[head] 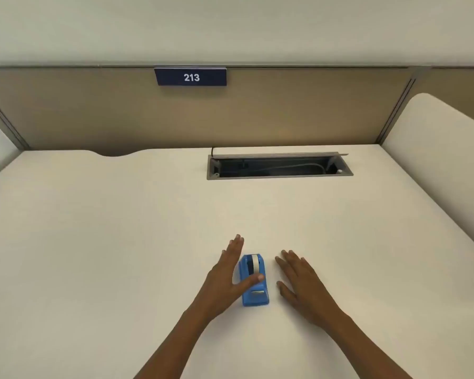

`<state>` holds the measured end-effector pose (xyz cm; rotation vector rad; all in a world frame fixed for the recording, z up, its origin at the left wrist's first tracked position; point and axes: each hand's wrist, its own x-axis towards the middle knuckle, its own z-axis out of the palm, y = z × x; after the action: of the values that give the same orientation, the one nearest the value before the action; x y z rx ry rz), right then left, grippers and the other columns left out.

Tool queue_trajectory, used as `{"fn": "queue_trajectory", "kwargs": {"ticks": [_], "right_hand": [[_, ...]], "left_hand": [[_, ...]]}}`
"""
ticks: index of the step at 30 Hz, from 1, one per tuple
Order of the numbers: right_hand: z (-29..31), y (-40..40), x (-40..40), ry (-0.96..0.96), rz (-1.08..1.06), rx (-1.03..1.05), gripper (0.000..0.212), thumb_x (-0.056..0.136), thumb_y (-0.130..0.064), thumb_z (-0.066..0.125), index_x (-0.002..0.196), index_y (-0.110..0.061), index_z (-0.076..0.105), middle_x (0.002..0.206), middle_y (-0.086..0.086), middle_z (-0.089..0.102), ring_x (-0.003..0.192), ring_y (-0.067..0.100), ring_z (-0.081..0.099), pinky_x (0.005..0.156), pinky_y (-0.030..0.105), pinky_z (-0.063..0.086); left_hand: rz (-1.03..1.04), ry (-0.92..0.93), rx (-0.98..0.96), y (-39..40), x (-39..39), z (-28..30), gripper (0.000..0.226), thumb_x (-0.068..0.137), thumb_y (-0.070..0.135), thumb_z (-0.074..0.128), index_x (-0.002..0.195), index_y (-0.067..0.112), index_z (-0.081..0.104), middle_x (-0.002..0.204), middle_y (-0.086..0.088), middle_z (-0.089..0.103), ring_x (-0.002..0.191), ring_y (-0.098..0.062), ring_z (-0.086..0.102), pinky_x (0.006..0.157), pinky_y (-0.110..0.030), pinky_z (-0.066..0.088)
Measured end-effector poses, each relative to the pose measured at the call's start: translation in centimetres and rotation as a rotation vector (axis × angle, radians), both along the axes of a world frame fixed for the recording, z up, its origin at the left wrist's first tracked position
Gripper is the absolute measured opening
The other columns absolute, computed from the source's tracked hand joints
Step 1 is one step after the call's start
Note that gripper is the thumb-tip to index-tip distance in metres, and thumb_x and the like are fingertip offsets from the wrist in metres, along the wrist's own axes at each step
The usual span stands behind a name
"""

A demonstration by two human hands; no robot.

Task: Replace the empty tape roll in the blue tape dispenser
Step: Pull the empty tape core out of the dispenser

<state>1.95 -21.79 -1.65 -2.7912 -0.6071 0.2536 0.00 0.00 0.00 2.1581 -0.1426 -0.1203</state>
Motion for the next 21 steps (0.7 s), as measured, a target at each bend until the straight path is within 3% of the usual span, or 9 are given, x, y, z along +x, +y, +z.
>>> {"fn": "queue_trajectory", "kwargs": {"ticks": [3, 6, 9, 14, 21], "right_hand": [[-0.3, -0.8, -0.7, -0.013, -0.009, 0.060, 0.057, 0.098, -0.036, 0.034, 0.149, -0.024, 0.011, 0.160, -0.006, 0.004, 0.147, 0.008, 0.000, 0.119, 0.022, -0.002], [-0.3, -1.1, -1.4, 0.005, -0.021, 0.118, 0.057, 0.097, -0.033, 0.038, 0.148, -0.026, 0.013, 0.159, -0.008, 0.006, 0.147, 0.007, 0.004, 0.120, 0.022, 0.004], [0.3, -0.8, -1.3, 0.030, -0.078, 0.245, 0.058, 0.095, -0.031, 0.047, 0.146, -0.027, 0.021, 0.157, -0.007, 0.019, 0.145, 0.009, 0.016, 0.119, 0.025, 0.015], [2.6, 1.8, 0.2, 0.041, -0.140, 0.516, 0.056, 0.087, -0.028, 0.062, 0.139, -0.028, 0.039, 0.146, -0.008, 0.038, 0.134, 0.006, 0.035, 0.109, 0.018, 0.027], [3.6, 4.0, 1.5, 0.165, -0.019, 0.481, 0.057, 0.080, -0.021, 0.069, 0.132, -0.025, 0.048, 0.136, -0.005, 0.046, 0.126, 0.010, 0.044, 0.106, 0.026, 0.039]], "left_hand": [[-0.003, 0.087, -0.005, -0.1, 0.1, -0.2, 0.104, 0.050, 0.079, 0.066, 0.129, 0.067, -0.001, 0.144, 0.035, 0.007, 0.131, 0.010, 0.013, 0.105, -0.023, 0.019], [-0.051, 0.119, -0.010, 0.0, -0.1, -0.9, 0.109, 0.042, 0.074, 0.075, 0.126, 0.069, 0.005, 0.134, 0.045, 0.015, 0.124, 0.017, 0.021, 0.100, -0.019, 0.023], [-0.081, 0.131, 0.003, 0.4, -0.3, -1.1, 0.108, 0.043, 0.068, 0.078, 0.125, 0.069, 0.007, 0.121, 0.059, 0.016, 0.112, 0.034, 0.019, 0.092, -0.008, 0.021], [-0.118, 0.161, 0.038, 0.7, -0.1, -1.3, 0.104, 0.056, 0.047, 0.081, 0.124, 0.070, 0.005, 0.127, 0.053, 0.012, 0.112, 0.037, 0.015, 0.089, 0.003, 0.018], [-0.082, 0.183, -0.005, 0.8, 0.0, -1.9, 0.105, 0.056, 0.042, 0.083, 0.124, 0.064, 0.007, 0.125, 0.051, 0.016, 0.109, 0.036, 0.020, 0.082, 0.011, 0.021]]}}
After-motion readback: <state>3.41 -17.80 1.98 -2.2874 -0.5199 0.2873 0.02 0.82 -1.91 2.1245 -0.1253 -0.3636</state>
